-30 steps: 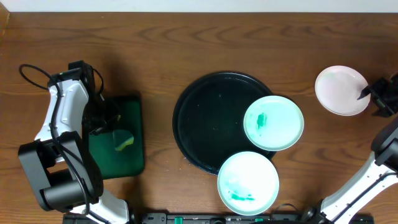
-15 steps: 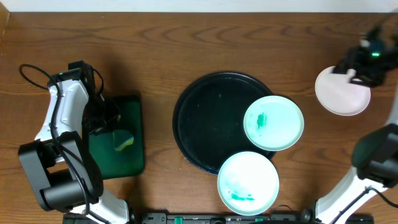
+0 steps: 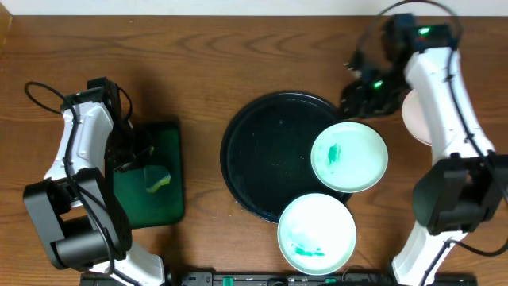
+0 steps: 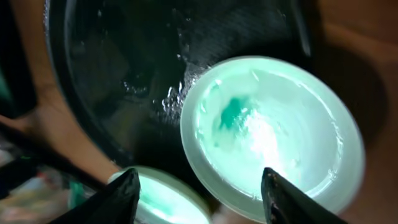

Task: Clean dirty plates on tray and stack at the side
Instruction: 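Move the right gripper to the rim of a green-smeared white plate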

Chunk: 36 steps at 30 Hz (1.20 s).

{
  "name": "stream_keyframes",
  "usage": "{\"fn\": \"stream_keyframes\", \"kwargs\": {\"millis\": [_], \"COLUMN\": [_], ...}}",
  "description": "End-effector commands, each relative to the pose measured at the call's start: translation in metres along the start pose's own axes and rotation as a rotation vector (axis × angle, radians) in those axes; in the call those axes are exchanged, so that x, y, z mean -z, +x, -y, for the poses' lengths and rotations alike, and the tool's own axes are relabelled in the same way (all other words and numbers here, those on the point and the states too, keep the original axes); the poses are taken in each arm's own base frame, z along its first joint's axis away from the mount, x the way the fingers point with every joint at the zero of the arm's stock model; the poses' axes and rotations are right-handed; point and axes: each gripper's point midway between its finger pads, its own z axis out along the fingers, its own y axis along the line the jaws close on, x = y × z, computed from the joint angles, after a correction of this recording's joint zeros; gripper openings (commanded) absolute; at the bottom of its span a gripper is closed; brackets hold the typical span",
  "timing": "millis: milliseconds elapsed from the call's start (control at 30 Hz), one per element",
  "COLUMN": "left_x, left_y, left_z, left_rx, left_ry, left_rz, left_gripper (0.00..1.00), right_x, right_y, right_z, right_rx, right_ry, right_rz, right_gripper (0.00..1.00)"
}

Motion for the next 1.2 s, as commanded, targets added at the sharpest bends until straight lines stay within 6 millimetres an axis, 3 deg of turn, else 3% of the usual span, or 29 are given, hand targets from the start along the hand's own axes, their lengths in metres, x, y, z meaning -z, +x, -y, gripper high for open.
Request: {"fn": "stream_keyframes", "kwargs": {"millis": [0,167,367,500,667,900,1167], "left_x": [-0.005,-0.005,-0.005,-0.005,-0.005,-0.005,-0.005], "left_y": [0.002,0.001,0.000,-0.001,-0.001,-0.001,-0.001], "left_z": [-0.003,-0.002,-0.002,-0.002,-0.002,-0.002,-0.002], "left_rx": [-0.015,-0.015,-0.015,-0.016,-0.016,-0.016,-0.016], "left_ry": [-0.008,-0.007,-0.005,-0.004,-0.004,-0.004,-0.004], "left_rz": [-0.020,-0.016,-0.013,-0.009,-0.009,-0.011,-0.011], "left_gripper": [0.08,0.07,0.07,0.07,0.07,0.07,0.07], "right_x": [0.005,0.005,0.005,-0.020,-0.061,-0.100,-0.120], "right_y": [0.014,0.042,0.100,0.145,0.178,0.203,0.204], "right_z": [-0.009,-0.009,-0.018,-0.026,-0.034,-0.027,-0.017], "right_rx": [0.031,-0.039,-0.145,-0.157,-0.200,-0.241,-0.278], "right_ry": [0.096,0.162,0.121,0.055,-0.064,-0.103,-0.092], "right_rz": [0.045,0.109,0.114,0.045,-0.034,-0.095,-0.066], "right_gripper": [0.61,0.64,0.68,0.70,0.65,0.67,0.64]}}
